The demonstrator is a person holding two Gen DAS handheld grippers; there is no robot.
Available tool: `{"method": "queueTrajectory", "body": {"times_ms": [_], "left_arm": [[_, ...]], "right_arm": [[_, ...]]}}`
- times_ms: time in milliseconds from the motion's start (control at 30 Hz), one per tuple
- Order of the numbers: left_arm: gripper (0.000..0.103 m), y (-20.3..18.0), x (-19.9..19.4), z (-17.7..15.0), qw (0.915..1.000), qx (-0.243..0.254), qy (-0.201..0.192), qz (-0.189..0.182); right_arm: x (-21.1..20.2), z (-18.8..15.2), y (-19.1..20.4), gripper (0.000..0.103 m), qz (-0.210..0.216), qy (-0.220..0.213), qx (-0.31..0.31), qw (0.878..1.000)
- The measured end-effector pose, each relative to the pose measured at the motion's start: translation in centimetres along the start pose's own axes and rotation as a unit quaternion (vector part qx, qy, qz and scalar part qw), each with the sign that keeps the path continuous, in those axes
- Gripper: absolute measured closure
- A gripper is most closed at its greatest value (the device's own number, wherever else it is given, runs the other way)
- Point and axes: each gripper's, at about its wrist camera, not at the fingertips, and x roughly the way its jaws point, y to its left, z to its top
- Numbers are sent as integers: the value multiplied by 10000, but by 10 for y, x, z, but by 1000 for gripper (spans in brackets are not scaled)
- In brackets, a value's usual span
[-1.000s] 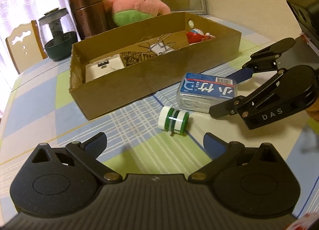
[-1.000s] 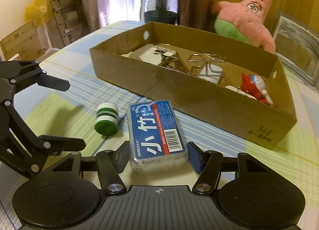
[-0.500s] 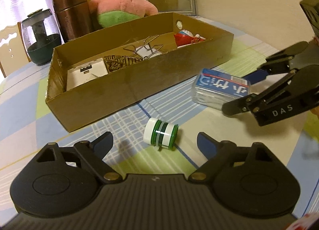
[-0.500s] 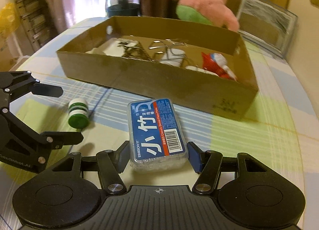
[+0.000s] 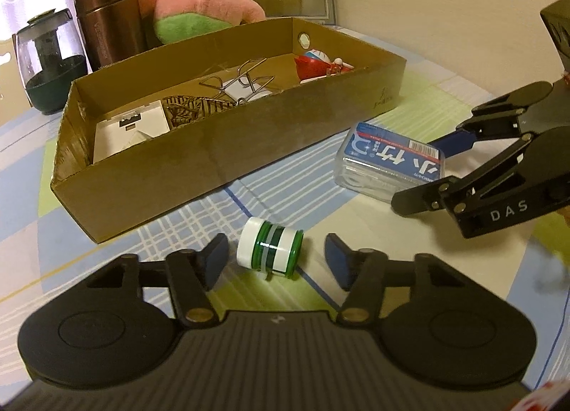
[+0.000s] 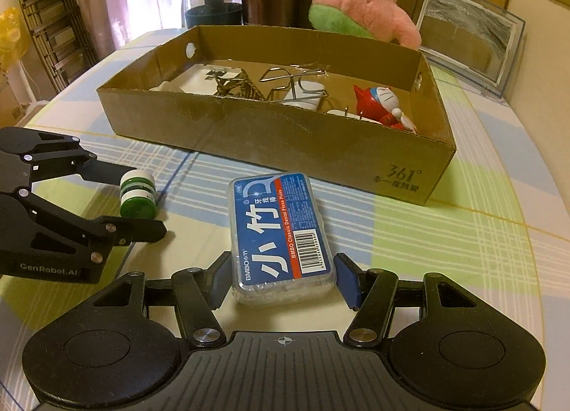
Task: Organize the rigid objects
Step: 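Close the left tool on the green-white tape roll while the right tool holds the swab box, then lift and carry the tape roll and swab box over the box with both tools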
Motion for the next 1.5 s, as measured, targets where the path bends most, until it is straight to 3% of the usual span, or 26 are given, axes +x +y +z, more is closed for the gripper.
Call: {"method": "queueTrajectory", "body": {"times_ms": [133, 967, 1500], "left_arm": [[75, 2, -2, 1, 10000, -82, 4, 14], [76, 8, -36, 11, 9981, -433, -150, 403], [76, 8, -72, 17, 9933, -858, -453, 625]], "right_arm": [[0, 0, 0, 46, -6, 1, -4, 10000], [-7, 0, 11, 47, -214, -111, -162, 9996], [-48, 7, 12, 47, -82, -564, 277, 9980]]}}
